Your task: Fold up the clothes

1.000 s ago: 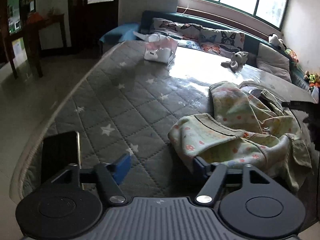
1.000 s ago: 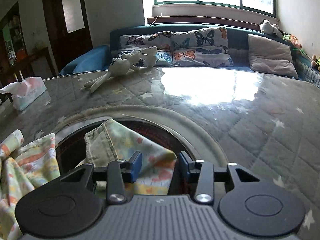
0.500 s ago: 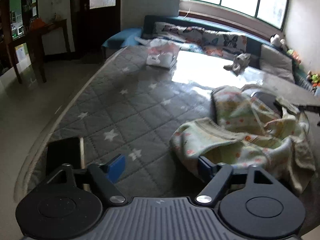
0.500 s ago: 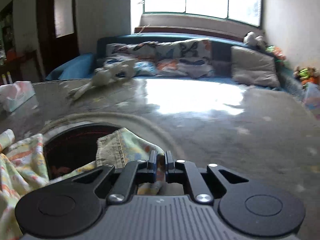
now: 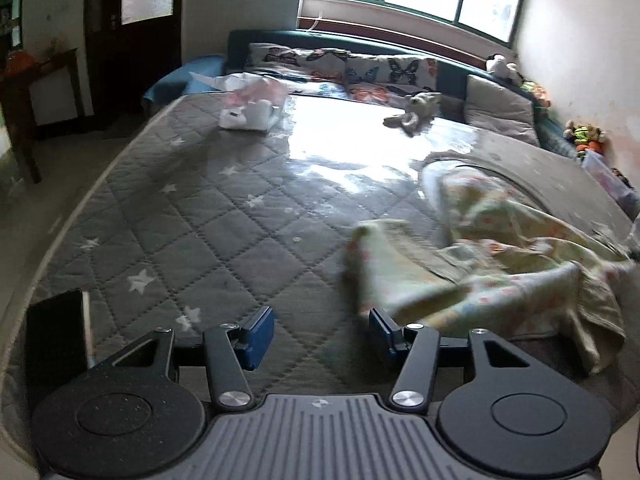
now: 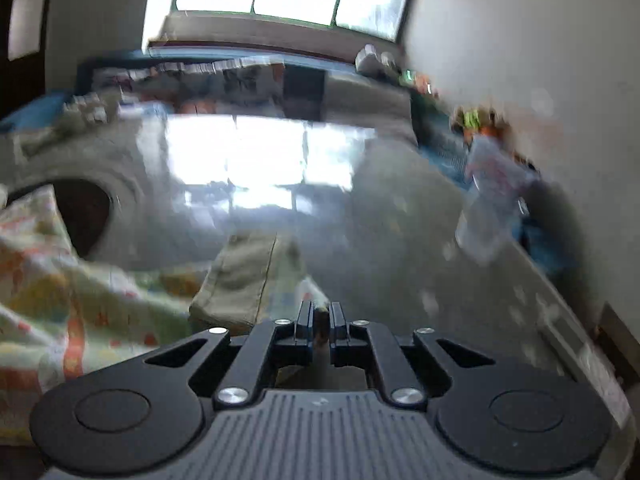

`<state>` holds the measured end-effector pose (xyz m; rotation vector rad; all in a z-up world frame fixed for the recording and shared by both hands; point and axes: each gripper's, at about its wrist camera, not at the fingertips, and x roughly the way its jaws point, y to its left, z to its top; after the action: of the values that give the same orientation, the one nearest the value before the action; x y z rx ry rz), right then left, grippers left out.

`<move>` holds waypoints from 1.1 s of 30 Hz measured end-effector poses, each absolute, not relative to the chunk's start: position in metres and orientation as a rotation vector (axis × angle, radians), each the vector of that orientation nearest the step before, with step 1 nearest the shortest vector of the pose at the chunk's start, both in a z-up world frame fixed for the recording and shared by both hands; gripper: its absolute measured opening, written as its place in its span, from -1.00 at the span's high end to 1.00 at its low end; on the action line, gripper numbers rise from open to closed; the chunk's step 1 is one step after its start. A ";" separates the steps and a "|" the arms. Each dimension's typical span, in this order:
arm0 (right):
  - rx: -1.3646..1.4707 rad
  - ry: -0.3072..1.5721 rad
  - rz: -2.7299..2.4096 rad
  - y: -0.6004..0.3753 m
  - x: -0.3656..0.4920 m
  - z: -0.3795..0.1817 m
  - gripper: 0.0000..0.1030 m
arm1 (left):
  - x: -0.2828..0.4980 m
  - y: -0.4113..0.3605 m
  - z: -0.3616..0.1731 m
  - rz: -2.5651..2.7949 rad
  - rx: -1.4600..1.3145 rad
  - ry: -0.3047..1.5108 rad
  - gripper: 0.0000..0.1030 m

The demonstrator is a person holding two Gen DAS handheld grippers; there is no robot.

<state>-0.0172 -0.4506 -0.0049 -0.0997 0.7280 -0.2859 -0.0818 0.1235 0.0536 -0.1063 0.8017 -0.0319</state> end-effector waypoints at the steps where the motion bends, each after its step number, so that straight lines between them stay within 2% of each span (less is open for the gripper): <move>1: -0.085 0.744 -0.283 -0.456 -0.022 -0.008 0.83 | -0.082 0.128 0.054 -0.018 -0.117 0.804 -0.12; 3: -0.060 0.747 -0.276 -0.463 -0.033 -0.007 0.74 | -0.083 0.137 0.056 0.008 -0.142 0.805 -0.12; 9: -0.040 0.716 -0.153 -0.451 -0.027 0.014 0.64 | -0.075 0.121 0.076 -0.032 -0.095 0.754 -0.09; 13: -0.030 0.693 -0.059 -0.440 -0.019 0.029 0.39 | -0.049 0.091 0.085 -0.113 -0.067 0.724 -0.09; 24: -0.060 0.735 0.272 -0.358 0.055 0.033 0.38 | 0.063 0.002 0.074 -0.268 0.025 0.783 -0.12; 33: -0.100 0.805 0.398 -0.306 0.126 0.013 0.39 | 0.123 -0.027 0.039 -0.325 0.102 0.893 -0.10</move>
<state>0.1262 -0.3059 0.0134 -0.1002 0.8045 0.3984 0.1227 -0.0275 0.0391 0.1020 0.8929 -0.3249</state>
